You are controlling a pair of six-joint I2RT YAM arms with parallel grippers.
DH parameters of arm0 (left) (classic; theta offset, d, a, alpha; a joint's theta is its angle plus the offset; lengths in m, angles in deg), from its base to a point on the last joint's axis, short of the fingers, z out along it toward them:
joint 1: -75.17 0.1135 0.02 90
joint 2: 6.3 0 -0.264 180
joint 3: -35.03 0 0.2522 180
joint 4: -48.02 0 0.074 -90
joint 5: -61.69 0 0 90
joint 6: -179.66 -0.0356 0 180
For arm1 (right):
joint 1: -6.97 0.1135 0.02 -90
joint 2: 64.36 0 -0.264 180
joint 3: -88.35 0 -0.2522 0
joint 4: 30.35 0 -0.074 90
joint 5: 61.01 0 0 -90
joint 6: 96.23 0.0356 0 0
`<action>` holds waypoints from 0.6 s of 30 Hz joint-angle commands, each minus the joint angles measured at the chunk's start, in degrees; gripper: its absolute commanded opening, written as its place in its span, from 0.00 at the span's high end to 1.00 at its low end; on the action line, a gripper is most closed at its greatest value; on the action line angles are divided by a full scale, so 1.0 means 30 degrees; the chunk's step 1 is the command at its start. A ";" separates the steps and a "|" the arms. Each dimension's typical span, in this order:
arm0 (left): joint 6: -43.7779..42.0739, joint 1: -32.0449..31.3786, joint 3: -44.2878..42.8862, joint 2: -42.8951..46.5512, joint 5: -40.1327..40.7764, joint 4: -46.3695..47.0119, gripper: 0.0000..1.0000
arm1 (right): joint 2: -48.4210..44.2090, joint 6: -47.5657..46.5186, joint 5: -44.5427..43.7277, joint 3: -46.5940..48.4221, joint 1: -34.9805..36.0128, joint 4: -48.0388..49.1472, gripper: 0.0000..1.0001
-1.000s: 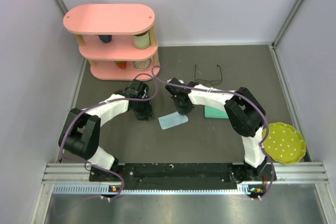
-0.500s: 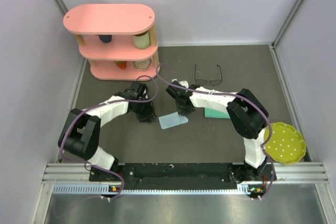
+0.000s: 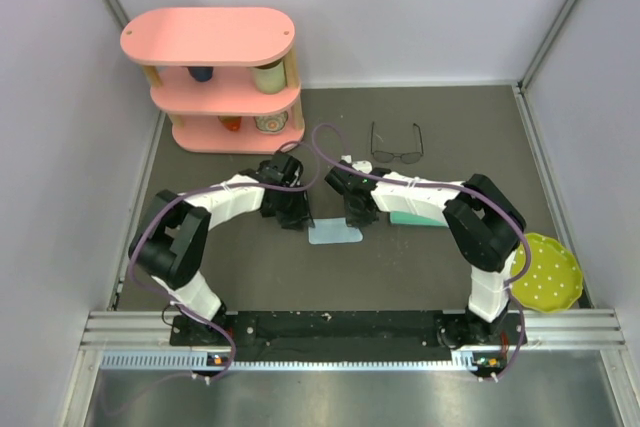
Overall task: Organize the sunglasses
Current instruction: Pick up the folded cleaning cloth from the center of the board.
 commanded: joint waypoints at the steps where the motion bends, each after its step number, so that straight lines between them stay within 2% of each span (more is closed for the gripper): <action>1: -0.0153 -0.0683 -0.1036 -0.0441 0.1463 -0.0166 0.61 | 0.0178 0.0523 0.1091 -0.0800 0.0309 -0.0061 1.00; 5: -0.0534 -0.1415 -0.2146 -0.1843 0.3369 -0.1511 0.64 | 0.0617 0.0465 0.1180 -0.0918 0.0280 0.0204 1.00; 18: -0.0623 -0.2967 -0.2735 -0.3342 0.4743 -0.2948 0.70 | 0.0794 0.0523 0.1355 -0.1358 0.0075 0.0672 1.00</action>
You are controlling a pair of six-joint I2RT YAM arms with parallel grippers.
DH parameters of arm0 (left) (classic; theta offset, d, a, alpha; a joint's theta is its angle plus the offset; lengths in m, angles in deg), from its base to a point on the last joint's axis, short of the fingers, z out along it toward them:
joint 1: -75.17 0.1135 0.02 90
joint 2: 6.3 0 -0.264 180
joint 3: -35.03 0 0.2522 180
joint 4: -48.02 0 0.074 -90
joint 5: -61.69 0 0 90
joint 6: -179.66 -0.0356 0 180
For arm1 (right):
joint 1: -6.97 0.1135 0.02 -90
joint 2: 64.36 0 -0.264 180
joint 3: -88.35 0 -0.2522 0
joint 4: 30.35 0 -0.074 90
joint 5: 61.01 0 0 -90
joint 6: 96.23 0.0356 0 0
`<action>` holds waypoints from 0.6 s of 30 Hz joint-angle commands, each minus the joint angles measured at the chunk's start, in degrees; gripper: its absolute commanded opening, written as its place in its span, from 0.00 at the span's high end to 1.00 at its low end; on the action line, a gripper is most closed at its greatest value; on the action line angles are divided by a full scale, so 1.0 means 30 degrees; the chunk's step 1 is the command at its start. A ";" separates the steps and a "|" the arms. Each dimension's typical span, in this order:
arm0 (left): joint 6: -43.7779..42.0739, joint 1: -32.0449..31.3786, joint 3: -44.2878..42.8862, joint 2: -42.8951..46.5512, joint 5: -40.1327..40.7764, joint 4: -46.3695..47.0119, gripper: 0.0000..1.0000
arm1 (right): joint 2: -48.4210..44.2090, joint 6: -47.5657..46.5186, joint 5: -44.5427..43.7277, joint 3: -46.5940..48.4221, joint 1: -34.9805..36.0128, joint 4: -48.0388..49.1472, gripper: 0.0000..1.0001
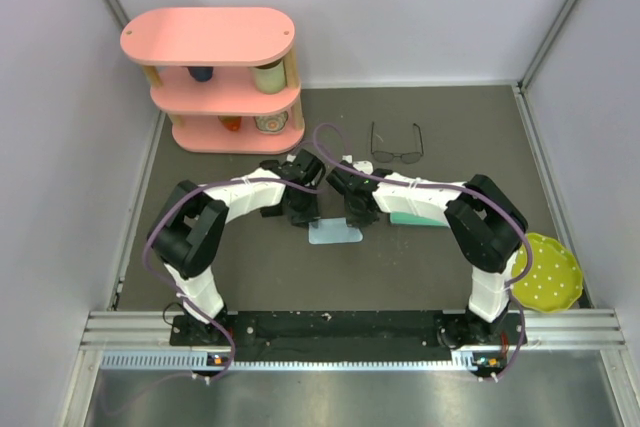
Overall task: Organize the sunglasses
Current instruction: Pick up the folded cleaning cloth from the center of the board.
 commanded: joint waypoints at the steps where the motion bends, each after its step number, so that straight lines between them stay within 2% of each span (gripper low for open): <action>1: -0.0441 -0.0768 -0.0098 -0.1382 0.1193 -0.1186 0.70 | 0.0939 0.0516 0.1275 -0.1016 0.0133 0.0221 1.00; 4: -0.0411 -0.0886 -0.0274 -0.1704 0.0989 -0.1275 0.78 | 0.0939 0.0516 0.1334 -0.1016 0.0162 0.0338 1.00; 16: -0.0323 -0.0974 -0.0450 -0.1647 0.2219 -0.1861 0.83 | 0.0881 0.0428 0.1334 -0.0928 0.0162 0.0455 1.00; 18: -0.0323 -0.0945 -0.0538 -0.1734 0.2132 -0.1861 0.87 | 0.0852 0.0370 0.1334 -0.0899 0.0162 0.0456 1.00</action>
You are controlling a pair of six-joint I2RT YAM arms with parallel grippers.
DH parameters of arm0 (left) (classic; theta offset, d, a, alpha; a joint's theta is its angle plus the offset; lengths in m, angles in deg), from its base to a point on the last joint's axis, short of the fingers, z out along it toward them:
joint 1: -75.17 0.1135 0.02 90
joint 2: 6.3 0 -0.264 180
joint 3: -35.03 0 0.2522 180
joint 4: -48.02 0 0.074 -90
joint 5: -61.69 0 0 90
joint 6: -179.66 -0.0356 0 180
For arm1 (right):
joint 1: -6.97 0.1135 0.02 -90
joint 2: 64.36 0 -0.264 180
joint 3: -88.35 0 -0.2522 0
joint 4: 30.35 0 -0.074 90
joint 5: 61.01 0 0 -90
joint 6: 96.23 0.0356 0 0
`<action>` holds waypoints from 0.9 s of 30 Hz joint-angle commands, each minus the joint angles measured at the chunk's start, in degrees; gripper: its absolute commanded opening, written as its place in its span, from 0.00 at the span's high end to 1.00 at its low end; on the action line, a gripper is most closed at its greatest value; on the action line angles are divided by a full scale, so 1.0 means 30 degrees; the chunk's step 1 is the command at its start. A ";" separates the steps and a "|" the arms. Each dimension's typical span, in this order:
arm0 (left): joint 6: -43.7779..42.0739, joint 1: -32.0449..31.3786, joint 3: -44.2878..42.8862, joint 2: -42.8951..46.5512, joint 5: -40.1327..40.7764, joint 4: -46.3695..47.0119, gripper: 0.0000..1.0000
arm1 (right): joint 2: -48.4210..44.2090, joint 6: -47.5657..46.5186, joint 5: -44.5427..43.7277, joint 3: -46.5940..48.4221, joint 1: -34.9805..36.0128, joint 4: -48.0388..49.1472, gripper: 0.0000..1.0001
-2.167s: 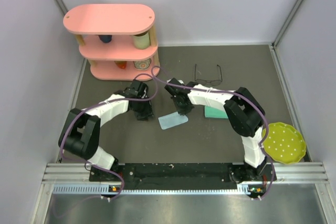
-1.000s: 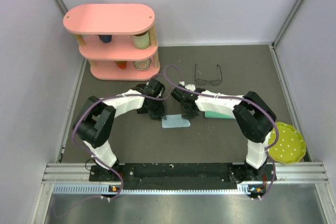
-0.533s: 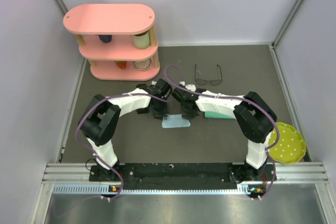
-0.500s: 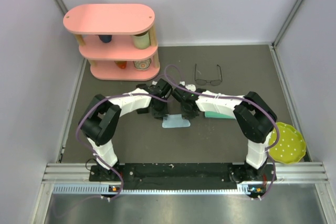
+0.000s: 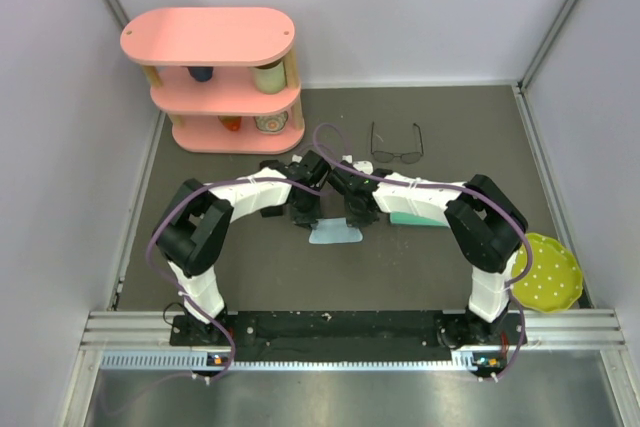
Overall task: Organize the sunglasses
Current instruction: Pick up the folded cleaning cloth from the center of the board, then place the folded cleaning cloth in the sunglasses case.
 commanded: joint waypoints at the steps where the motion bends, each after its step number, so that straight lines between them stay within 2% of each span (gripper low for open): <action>1: -0.0119 -0.0187 0.0235 -0.1145 0.1075 -0.0841 0.89 | 0.0801 0.0333 0.1261 -0.0891 0.0148 0.0427 1.00; 2: -0.0149 -0.0187 0.0176 -0.1174 0.0755 -0.0782 0.91 | 0.0742 0.0304 0.1232 -0.0891 0.0148 0.0456 1.00; 3: -0.0178 -0.0187 0.0146 -0.1262 0.0607 -0.0666 0.99 | 0.0742 0.0245 0.1203 -0.0891 0.0148 0.0485 1.00; 4: -0.0265 -0.0187 0.0117 -0.1262 0.0403 -0.0432 1.00 | 0.0655 0.0187 0.1174 -0.0862 0.0148 0.0514 1.00; 16: -0.0969 -0.0187 -0.2459 0.0231 -0.2615 0.0011 1.00 | -0.2333 0.0011 0.0559 -0.0833 -0.0086 0.0604 1.00; 27: -0.1321 -0.0275 -0.5856 -0.0674 -0.4520 -0.0694 1.00 | -0.4413 -0.0604 -0.0759 -0.1008 -0.1755 -0.1154 1.00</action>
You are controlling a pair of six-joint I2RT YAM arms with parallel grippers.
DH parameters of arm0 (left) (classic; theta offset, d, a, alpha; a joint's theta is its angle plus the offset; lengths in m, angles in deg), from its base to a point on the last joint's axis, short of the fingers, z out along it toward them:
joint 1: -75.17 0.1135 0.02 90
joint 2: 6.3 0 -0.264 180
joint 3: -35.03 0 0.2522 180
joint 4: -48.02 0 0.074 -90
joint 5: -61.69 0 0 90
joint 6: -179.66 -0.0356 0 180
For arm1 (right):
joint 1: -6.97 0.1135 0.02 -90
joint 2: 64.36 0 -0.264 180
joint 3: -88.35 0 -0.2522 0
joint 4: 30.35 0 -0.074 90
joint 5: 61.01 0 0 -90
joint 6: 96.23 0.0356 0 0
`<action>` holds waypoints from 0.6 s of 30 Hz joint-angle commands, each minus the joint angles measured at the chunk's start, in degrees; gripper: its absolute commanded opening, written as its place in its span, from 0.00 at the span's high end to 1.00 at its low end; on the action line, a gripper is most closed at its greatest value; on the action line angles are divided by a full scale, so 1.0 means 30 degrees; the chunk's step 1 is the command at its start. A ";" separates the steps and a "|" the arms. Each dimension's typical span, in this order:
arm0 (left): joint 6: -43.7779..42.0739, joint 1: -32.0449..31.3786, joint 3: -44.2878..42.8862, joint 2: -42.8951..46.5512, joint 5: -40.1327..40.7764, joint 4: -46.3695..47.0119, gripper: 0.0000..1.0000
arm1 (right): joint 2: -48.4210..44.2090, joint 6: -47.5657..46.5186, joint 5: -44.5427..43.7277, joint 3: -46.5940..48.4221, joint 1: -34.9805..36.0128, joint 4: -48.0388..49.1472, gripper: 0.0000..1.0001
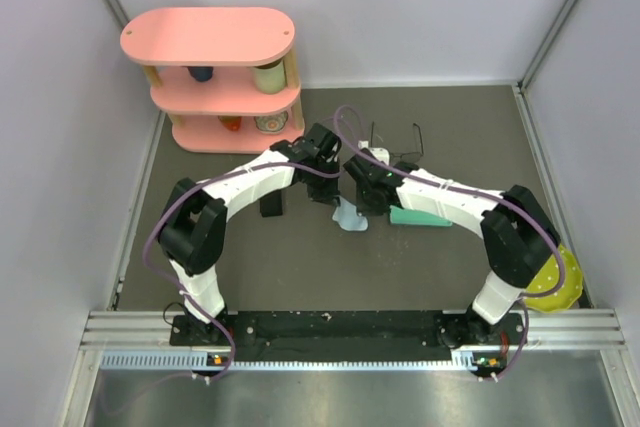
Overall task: Organize the sunglasses
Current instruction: Place the folded cleaning cloth in the sunglasses case.
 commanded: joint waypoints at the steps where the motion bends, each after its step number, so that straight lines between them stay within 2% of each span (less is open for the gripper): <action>1: -0.0322 -0.0209 -0.1699 -0.0654 -0.1213 -0.0060 1.00 | -0.1463 -0.0539 -0.1182 -0.0221 -0.0889 -0.1177 1.00; 18: 0.1171 -0.1821 -0.7760 -0.5106 -0.3909 -0.0236 1.00 | -0.4071 -0.2149 -0.3673 -0.2126 -0.3848 -0.2525 1.00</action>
